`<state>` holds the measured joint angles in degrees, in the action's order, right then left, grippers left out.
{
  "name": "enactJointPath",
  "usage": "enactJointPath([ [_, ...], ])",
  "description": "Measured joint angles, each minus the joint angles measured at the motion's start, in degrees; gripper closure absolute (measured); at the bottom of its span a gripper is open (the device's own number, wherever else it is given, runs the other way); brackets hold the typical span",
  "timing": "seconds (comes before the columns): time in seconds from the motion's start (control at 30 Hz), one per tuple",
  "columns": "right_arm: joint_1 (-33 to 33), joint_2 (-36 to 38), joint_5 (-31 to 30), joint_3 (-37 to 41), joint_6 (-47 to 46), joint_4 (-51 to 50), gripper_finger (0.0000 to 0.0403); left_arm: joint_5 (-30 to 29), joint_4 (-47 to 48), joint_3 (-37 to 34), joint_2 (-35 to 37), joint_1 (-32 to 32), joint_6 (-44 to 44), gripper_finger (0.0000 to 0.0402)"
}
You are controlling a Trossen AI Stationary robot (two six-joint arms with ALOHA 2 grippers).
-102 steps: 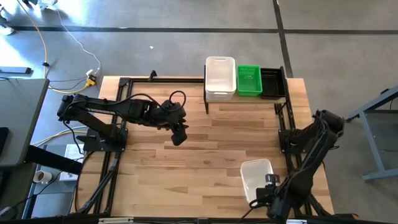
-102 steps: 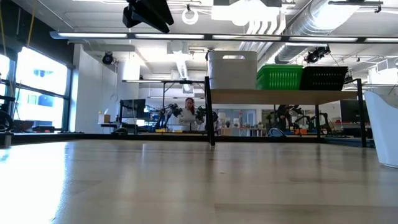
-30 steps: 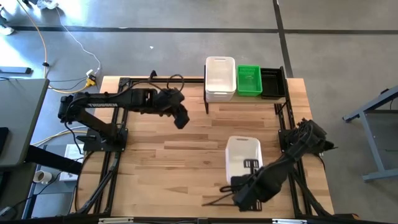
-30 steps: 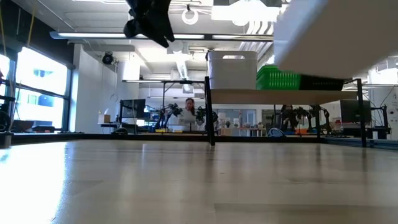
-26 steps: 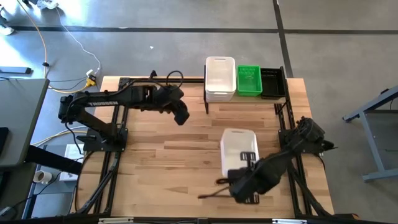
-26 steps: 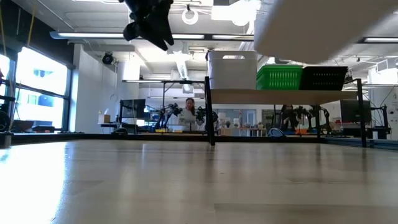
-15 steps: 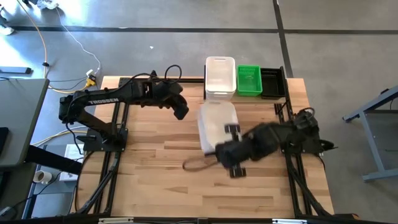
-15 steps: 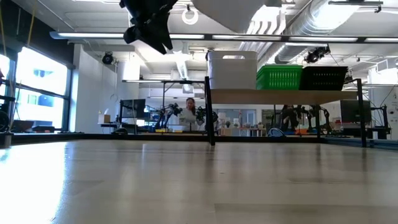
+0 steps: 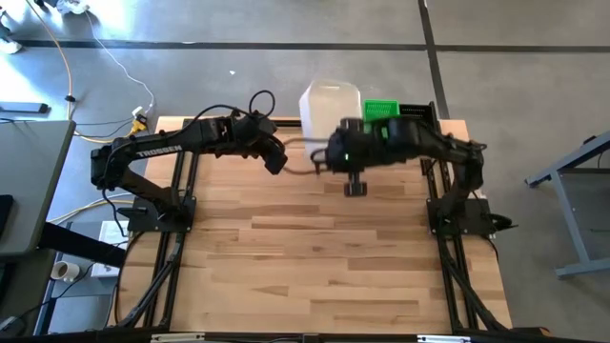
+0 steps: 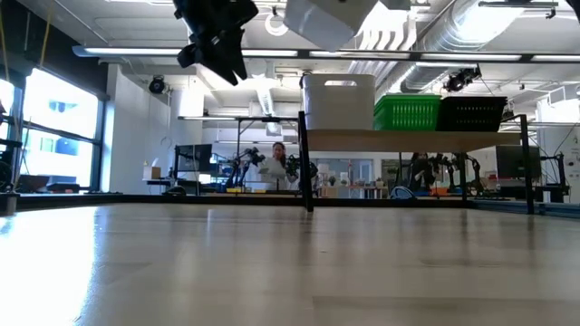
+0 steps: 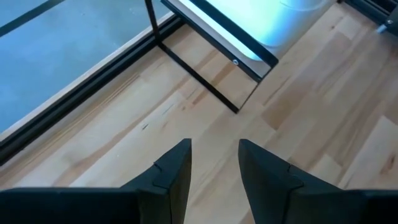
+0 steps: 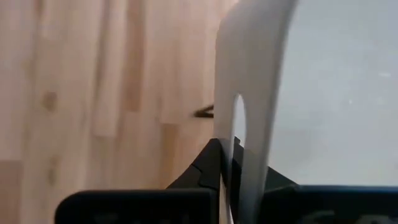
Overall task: Stack baskets on shelf by color
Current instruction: Stack the white bin on top of the white bin
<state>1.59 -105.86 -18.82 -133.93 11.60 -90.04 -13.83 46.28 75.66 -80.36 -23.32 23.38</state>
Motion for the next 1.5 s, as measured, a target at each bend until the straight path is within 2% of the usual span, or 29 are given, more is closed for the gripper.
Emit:
enactJointPath([
  [0.27,-11.6,0.0,1.4,0.0,7.0,0.0,0.0403,0.0,0.3,0.0,0.0,-1.1,0.2,0.028],
  [0.57,-21.2,-1.7,10.1,0.1,8.2,0.0,0.0403,-0.2,0.2,0.0,0.0,-1.1,0.4,0.028],
  [0.93,-21.8,-5.1,10.5,0.1,10.5,0.0,0.0403,-0.3,0.2,0.0,0.0,-1.1,0.4,0.028],
  [1.5,-21.3,-5.1,9.6,1.7,9.3,0.0,0.0403,-0.4,0.3,0.0,0.0,-1.1,0.0,0.028],
])
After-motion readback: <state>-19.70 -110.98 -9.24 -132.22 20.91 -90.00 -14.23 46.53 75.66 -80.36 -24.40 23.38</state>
